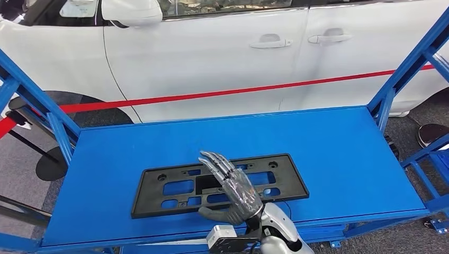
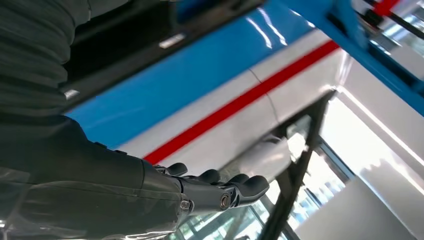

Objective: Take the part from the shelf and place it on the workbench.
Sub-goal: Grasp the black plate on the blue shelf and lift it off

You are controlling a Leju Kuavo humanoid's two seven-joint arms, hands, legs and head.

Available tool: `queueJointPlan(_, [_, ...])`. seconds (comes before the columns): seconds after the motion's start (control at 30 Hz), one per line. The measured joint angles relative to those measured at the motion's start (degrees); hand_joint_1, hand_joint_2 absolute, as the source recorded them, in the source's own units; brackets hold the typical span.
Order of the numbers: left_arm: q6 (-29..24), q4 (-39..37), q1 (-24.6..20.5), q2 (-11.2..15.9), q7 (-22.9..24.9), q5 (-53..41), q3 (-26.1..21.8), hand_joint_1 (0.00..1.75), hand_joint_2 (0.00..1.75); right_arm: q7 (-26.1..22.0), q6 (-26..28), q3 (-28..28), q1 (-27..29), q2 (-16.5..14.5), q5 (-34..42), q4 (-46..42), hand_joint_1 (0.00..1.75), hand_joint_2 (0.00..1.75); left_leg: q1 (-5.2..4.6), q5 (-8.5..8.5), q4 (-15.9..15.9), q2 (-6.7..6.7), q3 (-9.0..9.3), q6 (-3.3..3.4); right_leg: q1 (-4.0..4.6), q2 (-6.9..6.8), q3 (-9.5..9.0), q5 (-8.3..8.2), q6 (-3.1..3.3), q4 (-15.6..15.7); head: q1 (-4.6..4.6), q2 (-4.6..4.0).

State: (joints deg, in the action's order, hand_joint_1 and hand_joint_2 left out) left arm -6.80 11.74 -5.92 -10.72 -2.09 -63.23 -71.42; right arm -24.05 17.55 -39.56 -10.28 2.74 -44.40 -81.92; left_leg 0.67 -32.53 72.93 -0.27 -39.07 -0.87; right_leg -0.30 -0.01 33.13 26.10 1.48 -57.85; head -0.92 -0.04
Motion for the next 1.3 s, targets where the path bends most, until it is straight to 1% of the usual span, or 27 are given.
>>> queueJointPlan(0.07, [0.2, 0.0, 0.1, 0.0, 0.0, -0.4, 0.0, 0.00, 0.00, 1.1, -0.1, -0.3, 0.5, 2.7, 0.0, 0.4, 0.00, 1.75, -0.04, 4.00, -7.6, -0.03, 3.52, 0.49, 0.08, 0.15, -0.31, 0.32, -0.30, -0.2, 0.01, 0.00])
queueJointPlan(0.1, [0.4, 0.0, 0.1, 0.1, 0.0, -0.7, 0.0, 0.00, 0.00, 2.0, -0.1, -0.4, 1.0, 4.3, -0.3, 0.3, 0.00, 1.75, -0.13, 5.29, -11.1, -0.08, 5.14, 0.80, 0.16, 0.19, -0.37, 0.50, -0.56, -0.4, 0.02, 0.00])
queueJointPlan(0.13, [0.6, 0.0, 0.0, 0.1, 0.0, -1.1, 0.0, 0.00, 0.00, 3.2, -0.2, -0.4, 1.9, 6.2, -0.7, -0.2, 0.00, 1.75, -0.23, 5.89, -13.3, -0.16, 6.19, 1.10, 0.22, 0.16, -0.40, 0.63, -0.86, -0.5, 0.05, 0.00])
queueJointPlan(0.23, [1.1, 0.0, 0.3, 0.2, 0.0, -1.8, 0.1, 0.00, 0.00, 5.8, -0.5, -0.7, 5.1, 12.2, -2.5, -3.0, 0.00, 1.75, -0.42, 5.96, -14.5, -0.35, 6.59, 2.01, 0.13, 0.06, -0.40, 0.78, -1.85, -0.5, 0.09, 0.00])
queueJointPlan(0.3, [1.2, 0.0, 0.5, 0.2, 0.0, -2.0, 0.2, 0.00, 0.00, 6.9, -1.4, -0.8, 6.3, 15.6, -3.3, -4.8, 0.00, 1.75, -0.26, 6.21, -15.0, -0.16, 6.81, 2.67, 0.01, 0.11, 0.29, 2.16, -2.52, -2.2, 0.16, 0.00])
queueJointPlan(0.33, [1.2, 0.0, 0.5, 0.3, -0.1, -2.2, 0.2, 0.00, 0.00, 7.4, -2.3, -0.9, 6.7, 17.3, -3.6, -5.6, 0.00, 1.75, -0.16, 6.31, -15.2, -0.03, 6.90, 2.94, -0.08, 0.12, 1.45, 3.73, -2.85, -4.8, 0.21, 0.00])
queueJointPlan(0.4, [1.2, 0.0, 0.4, 0.3, -0.3, -2.3, 0.2, 0.00, 0.00, 8.1, -4.6, -1.1, 7.1, 20.3, -3.8, -7.2, 0.00, 1.75, -0.21, 6.29, -15.2, 0.12, 6.89, 3.22, -0.26, 0.09, 5.12, 7.35, -3.35, -12.5, 0.28, 0.00])
queueJointPlan(0.43, [1.2, 0.0, 0.4, 0.3, -0.4, -2.3, 0.2, 0.00, 0.00, 8.2, -5.4, -1.2, 7.4, 21.5, -3.7, -7.8, 0.00, 1.75, -0.23, 6.25, -15.2, 0.13, 6.91, 3.26, -0.36, 0.08, 6.68, 8.29, -3.51, -15.6, 0.28, 0.00])
queueJointPlan(0.47, [1.2, 0.0, 0.4, 0.3, -0.5, -2.3, 0.2, 0.00, 0.00, 8.2, -5.9, -1.3, 7.6, 22.5, -3.6, -8.3, 0.00, 1.75, -0.25, 6.21, -15.1, 0.11, 6.96, 3.29, -0.43, 0.08, 7.42, 8.17, -3.59, -16.9, 0.29, 0.00])
queueJointPlan(0.5, [1.2, 0.0, 0.5, 0.3, -0.5, -2.3, 0.2, 0.00, 0.00, 8.2, -6.2, -1.3, 7.7, 23.4, -3.5, -8.7, 0.00, 1.75, -0.25, 6.16, -15.1, 0.07, 7.04, 3.28, -0.47, 0.08, 6.96, 6.84, -3.58, -15.7, 0.29, 0.00])
queueJointPlan(0.57, [1.2, 0.0, 0.4, 0.3, -0.5, -2.3, 0.2, 0.00, 0.00, 8.2, -6.8, -1.3, 7.7, 24.9, -3.2, -9.5, 0.00, 1.75, -0.26, 5.99, -15.0, -0.02, 7.28, 3.13, -0.48, 0.06, 3.36, 2.71, -3.30, -8.0, 0.30, 0.00])
queueJointPlan(0.6, [1.3, 0.0, 0.4, 0.3, -0.6, -2.2, 0.2, 0.00, 0.00, 8.1, -7.2, -1.3, 7.7, 25.5, -2.9, -9.9, 0.00, 1.75, -0.38, 5.86, -14.9, -0.07, 7.32, 2.96, -0.37, 0.05, 1.51, 1.19, -3.08, -4.1, 0.28, 0.00])
queueJointPlan(0.63, [1.4, 0.0, 0.3, 0.3, -0.6, -2.1, 0.2, 0.00, 0.00, 7.9, -7.8, -1.4, 7.6, 26.1, -2.5, -10.3, 0.00, 1.75, -0.50, 5.77, -14.9, -0.11, 7.30, 2.75, -0.27, 0.05, 0.33, 0.41, -2.85, -1.5, 0.27, 0.00])
queueJointPlan(0.67, [1.5, 0.0, 0.3, 0.3, -0.6, -2.0, 0.2, 0.00, 0.00, 7.5, -8.4, -1.4, 7.5, 26.8, -1.9, -10.6, 0.00, 1.75, -0.60, 5.70, -14.8, -0.13, 7.27, 2.51, -0.13, 0.06, -0.13, 0.31, -2.63, -0.4, 0.25, 0.00])
queueJointPlan(0.73, [1.5, 0.0, 0.3, 0.3, -0.6, -1.7, 0.2, 0.00, 0.00, 6.3, -9.1, -1.5, 7.3, 28.0, 0.0, -11.1, 0.00, 1.75, -0.70, 5.61, -14.9, -0.14, 7.27, 1.92, -0.10, 0.09, -0.12, 0.24, -2.10, -0.1, 0.21, 0.00])
queueJointPlan(0.8, [1.4, 0.0, 0.4, 0.3, -0.6, -1.5, 0.2, 0.00, 0.00, 4.7, -8.9, -1.5, 7.1, 28.8, 1.9, -11.2, 0.00, 1.75, -0.69, 4.40, -13.4, -0.10, 6.77, 1.35, -0.35, 0.01, -0.31, 0.06, -1.43, 0.3, 0.18, 0.00])
queueJointPlan(0.83, [1.4, 0.0, 0.4, 0.3, -0.6, -1.5, 0.2, 0.00, 0.00, 4.0, -8.5, -1.6, 7.0, 29.0, 2.7, -11.2, 0.00, 1.75, -0.68, 2.93, -11.1, -0.08, 5.79, 1.14, -0.49, -0.05, -0.40, -0.02, -1.14, 0.5, 0.14, 0.00])
queueJointPlan(0.9, [1.2, 0.0, 0.5, 0.3, -0.5, -1.5, 0.2, 0.00, 0.00, 3.0, -7.3, -1.8, 6.9, 29.0, 3.6, -11.0, 0.00, 1.75, -0.54, -0.86, -3.8, -0.05, 2.47, 0.90, -0.42, -0.19, -0.42, 0.07, -0.80, 0.5, 0.07, 0.00])
queueJointPlan(0.93, [1.1, 0.0, 0.5, 0.3, -0.4, -1.5, 0.2, 0.00, 0.00, 2.6, -6.5, -2.0, 6.9, 28.8, 3.9, -10.8, 0.00, 1.75, -0.50, -2.17, -0.3, -0.05, 0.81, 0.81, -0.39, -0.22, -0.43, 0.12, -0.74, 0.4, 0.07, 0.00])
queueJointPlan(0.97, [1.1, 0.0, 0.6, 0.3, -0.4, -1.6, 0.2, 0.00, 0.00, 2.5, -5.8, -2.2, 6.9, 28.5, 4.1, -10.5, 0.00, 1.75, -0.49, -2.41, 1.5, -0.04, -0.09, 0.74, -0.37, -0.23, -0.46, 0.16, -0.70, 0.4, 0.07, 0.00])
queueJointPlan(1.0, [1.1, 0.0, 0.7, 0.3, -0.3, -1.7, 0.2, 0.00, 0.00, 2.4, -5.0, -2.5, 6.9, 28.1, 4.1, -10.2, 0.00, 1.75, -0.47, -1.46, 1.1, -0.04, 0.06, 0.71, -0.38, -0.20, -0.52, 0.21, -0.71, 0.4, 0.06, 0.00])
queueJointPlan(1.03, [1.2, 0.0, 0.8, 0.3, -0.2, -1.9, 0.2, 0.00, 0.00, 2.5, -4.1, -2.7, 7.0, 27.6, 3.9, -9.9, 0.00, 1.75, -0.44, 0.47, -1.6, -0.03, 1.31, 0.76, -0.38, -0.16, -0.64, 0.30, -0.77, 0.3, 0.06, 0.00])
queueJointPlan(1.07, [1.3, 0.0, 0.8, 0.3, -0.2, -2.2, 0.2, 0.00, 0.00, 2.7, -3.2, -2.9, 7.1, 27.1, 3.7, -9.7, 0.00, 1.75, -0.42, 2.69, -5.7, -0.01, 3.25, 0.89, -0.39, -0.13, -0.78, 0.44, -0.89, 0.2, 0.06, 0.00])
queueJointPlan(1.13, [1.5, 0.0, 0.7, 0.3, -0.1, -2.7, 0.3, 0.00, 0.00, 3.4, -1.6, -3.1, 7.3, 26.1, 3.1, -9.4, 0.00, 1.75, -0.51, 5.18, -12.6, -0.03, 6.49, 1.27, -0.20, -0.09, -0.86, 0.74, -1.33, -0.1, 0.10, 0.00])
queueJointPlan(1.17, [1.7, 0.0, 0.7, 0.3, -0.1, -2.8, 0.4, 0.00, 0.00, 3.7, -1.1, -3.3, 7.5, 25.7, 2.9, -9.3, 0.00, 1.75, -0.58, 5.39, -14.0, -0.06, 7.16, 1.49, -0.10, -0.08, -0.80, 0.82, -1.58, -0.3, 0.12, 0.00])
queueJointPlan(1.27, [2.0, 0.0, 0.7, 0.3, 0.0, -3.1, 0.6, 0.00, 0.00, 4.1, -0.4, -3.6, 7.7, 24.7, 2.7, -9.1, 0.00, 1.75, -0.62, 5.45, -14.7, -0.12, 7.36, 2.40, -0.18, -0.05, -0.74, 0.95, -2.37, -0.4, 0.14, 0.00])
queueJointPlan(1.3, [2.1, 0.0, 0.7, 0.3, 0.0, -3.2, 0.6, 0.00, 0.00, 4.2, -0.2, -3.6, 7.8, 24.5, 2.6, -9.1, 0.00, 1.75, -0.53, 5.60, -14.9, -0.08, 7.44, 2.76, -0.26, -0.03, -0.46, 1.60, -2.65, -1.2, 0.18, 0.00])
